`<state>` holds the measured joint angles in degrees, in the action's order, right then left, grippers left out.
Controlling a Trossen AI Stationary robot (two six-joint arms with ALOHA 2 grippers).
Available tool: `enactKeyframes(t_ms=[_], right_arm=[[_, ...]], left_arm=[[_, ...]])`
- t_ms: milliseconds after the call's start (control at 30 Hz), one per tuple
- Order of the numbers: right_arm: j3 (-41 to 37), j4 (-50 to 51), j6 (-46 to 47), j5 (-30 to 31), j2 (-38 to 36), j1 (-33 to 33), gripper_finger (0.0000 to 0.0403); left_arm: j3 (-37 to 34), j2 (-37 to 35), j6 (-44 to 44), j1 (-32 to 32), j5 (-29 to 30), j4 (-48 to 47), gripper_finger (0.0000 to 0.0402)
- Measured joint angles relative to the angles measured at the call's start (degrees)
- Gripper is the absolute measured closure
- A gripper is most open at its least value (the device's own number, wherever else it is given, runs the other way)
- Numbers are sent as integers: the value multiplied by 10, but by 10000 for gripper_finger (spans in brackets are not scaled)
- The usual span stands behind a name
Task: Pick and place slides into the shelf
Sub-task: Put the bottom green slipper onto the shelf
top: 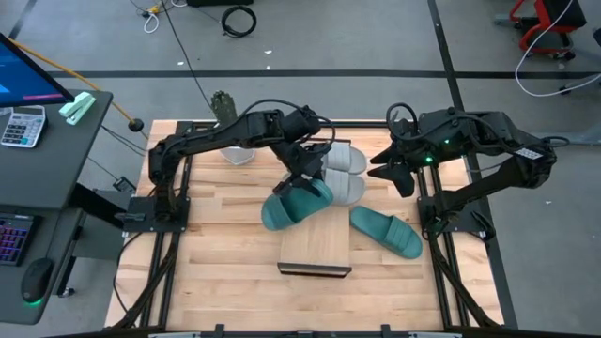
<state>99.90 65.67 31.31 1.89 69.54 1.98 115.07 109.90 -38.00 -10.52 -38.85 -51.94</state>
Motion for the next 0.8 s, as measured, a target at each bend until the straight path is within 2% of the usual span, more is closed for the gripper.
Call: enactKeyframes(t_ms=[400,800], right_arm=[[0,0,2,0,0,0,197],[0,0,1,0,0,0,197]], left_arm=[[-1,6,14,-9,8,0,273],[-3,6,13,24,10,52,254]])
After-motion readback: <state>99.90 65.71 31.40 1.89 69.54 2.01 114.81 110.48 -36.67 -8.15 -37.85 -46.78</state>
